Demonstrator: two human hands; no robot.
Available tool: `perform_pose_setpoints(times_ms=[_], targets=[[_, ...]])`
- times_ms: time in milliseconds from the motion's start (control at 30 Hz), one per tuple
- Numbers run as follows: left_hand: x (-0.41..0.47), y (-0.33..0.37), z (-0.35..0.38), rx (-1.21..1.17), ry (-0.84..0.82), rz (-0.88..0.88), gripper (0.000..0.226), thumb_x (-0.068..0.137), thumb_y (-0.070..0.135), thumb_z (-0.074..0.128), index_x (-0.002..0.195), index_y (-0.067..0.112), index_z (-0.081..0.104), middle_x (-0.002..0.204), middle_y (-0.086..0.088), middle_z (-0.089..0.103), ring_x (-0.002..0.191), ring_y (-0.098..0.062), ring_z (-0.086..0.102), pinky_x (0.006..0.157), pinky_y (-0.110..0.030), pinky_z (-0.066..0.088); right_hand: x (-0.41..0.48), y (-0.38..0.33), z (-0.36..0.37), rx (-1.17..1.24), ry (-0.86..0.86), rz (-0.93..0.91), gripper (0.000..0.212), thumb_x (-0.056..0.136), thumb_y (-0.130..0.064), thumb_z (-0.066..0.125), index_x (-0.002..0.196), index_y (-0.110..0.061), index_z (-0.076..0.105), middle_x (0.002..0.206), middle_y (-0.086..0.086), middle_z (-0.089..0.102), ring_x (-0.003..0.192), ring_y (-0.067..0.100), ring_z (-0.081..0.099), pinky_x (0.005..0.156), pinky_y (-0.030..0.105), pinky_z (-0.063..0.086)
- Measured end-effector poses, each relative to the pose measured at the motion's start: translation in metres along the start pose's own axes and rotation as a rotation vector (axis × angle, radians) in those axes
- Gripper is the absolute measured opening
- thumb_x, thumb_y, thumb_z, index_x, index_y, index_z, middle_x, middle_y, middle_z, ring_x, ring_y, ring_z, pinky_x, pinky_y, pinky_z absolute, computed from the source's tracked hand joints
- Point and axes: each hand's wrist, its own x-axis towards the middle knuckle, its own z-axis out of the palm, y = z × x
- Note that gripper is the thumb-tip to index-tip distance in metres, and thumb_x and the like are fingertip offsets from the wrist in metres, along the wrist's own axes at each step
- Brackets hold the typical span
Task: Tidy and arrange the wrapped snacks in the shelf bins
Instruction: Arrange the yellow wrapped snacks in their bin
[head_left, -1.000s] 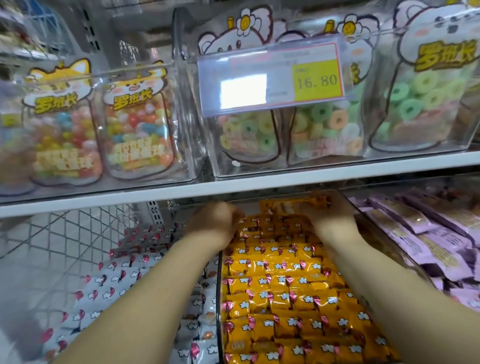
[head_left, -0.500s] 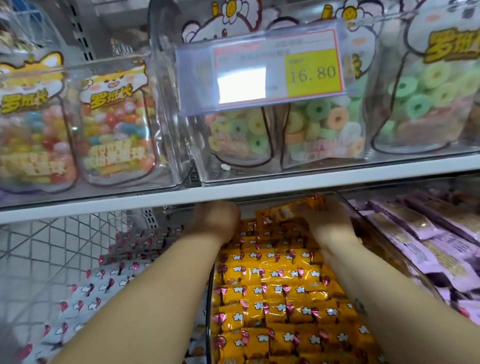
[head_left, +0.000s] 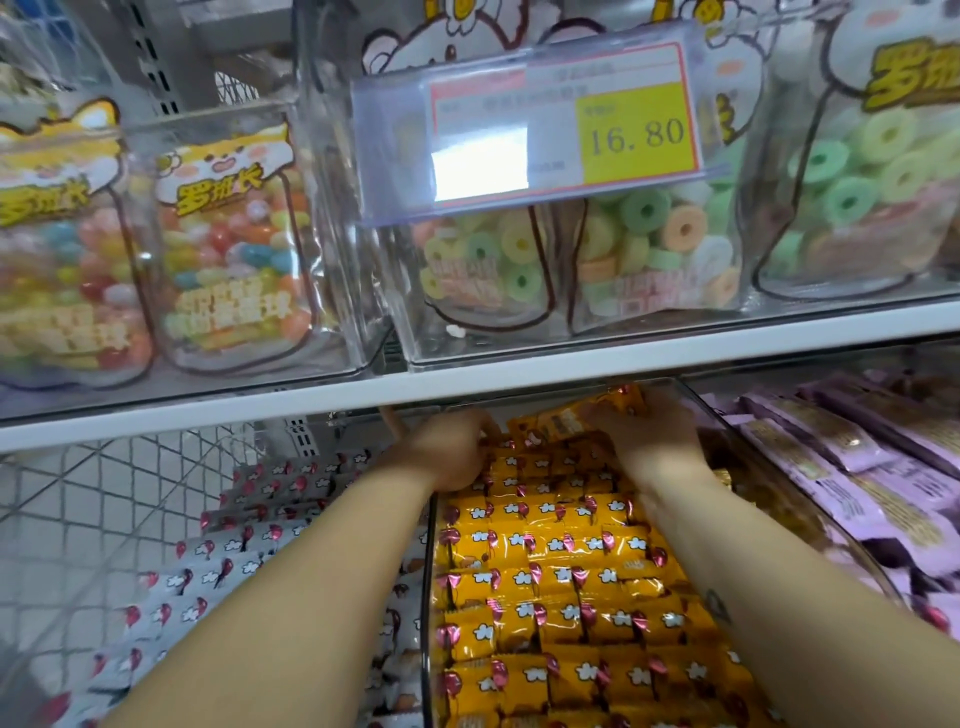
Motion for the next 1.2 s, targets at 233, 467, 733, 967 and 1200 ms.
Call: perform_pose_setpoints(times_ms=[233, 467, 733, 967, 1200], targets=[[-0.016, -0.013, -0.016, -0.204, 0.056, 0.073, 0.027, 0.095, 0.01, 0.042, 0.115, 0.026, 0.05, 0.1, 0.011, 0.062, 0.102, -0.012, 0.056, 0.091, -0.032, 0.042, -0.003, -0.001, 0.02, -0.084, -0.031, -0.107, 0.03, 0.079, -0.012, 0.072, 0.108, -0.014, 0.061, 0.102, 0.007, 0.066, 0.096, 0.025, 0.062, 0.089, 0.043, 0.052], [-0.035, -0.038, -0.019, -0.346, 0.335, 0.024, 0.025, 0.099, 0.022, 0.042, 0.112, 0.02, 0.063, 0.111, 0.001, 0.064, 0.095, -0.016, 0.059, 0.081, -0.027, 0.049, -0.002, -0.006, 0.043, -0.189, -0.122, -0.218, 0.021, 0.085, -0.017, 0.066, 0.104, -0.018, 0.058, 0.097, -0.002, 0.06, 0.091, 0.014, 0.057, 0.078, 0.022, 0.044], [-0.035, -0.033, -0.012, -0.457, 0.349, 0.137, 0.024, 0.095, 0.002, 0.045, 0.114, 0.008, 0.058, 0.11, -0.002, 0.064, 0.1, -0.007, 0.056, 0.088, -0.019, 0.039, 0.006, -0.022, 0.044, -0.478, -0.311, -0.292, 0.026, 0.088, -0.018, 0.063, 0.113, -0.019, 0.057, 0.101, -0.006, 0.054, 0.094, 0.011, 0.051, 0.081, 0.02, 0.037], [-0.034, -0.039, 0.002, -0.481, 0.319, 0.131, 0.024, 0.097, 0.006, 0.045, 0.115, 0.018, 0.055, 0.104, 0.012, 0.061, 0.1, -0.002, 0.055, 0.075, -0.006, 0.039, 0.009, -0.013, 0.057, -0.648, -0.374, -0.422, 0.021, 0.087, -0.019, 0.064, 0.108, -0.019, 0.057, 0.101, -0.008, 0.053, 0.097, 0.008, 0.048, 0.082, 0.021, 0.032], [-0.038, -0.035, 0.001, -0.48, 0.34, 0.128, 0.034, 0.097, 0.007, 0.044, 0.129, 0.02, 0.05, 0.123, 0.008, 0.055, 0.112, -0.004, 0.049, 0.085, -0.008, 0.035, 0.009, 0.004, 0.076, -0.87, -0.545, -0.485, 0.033, 0.083, -0.019, 0.068, 0.115, -0.015, 0.06, 0.113, 0.003, 0.062, 0.103, 0.017, 0.056, 0.089, 0.029, 0.041]])
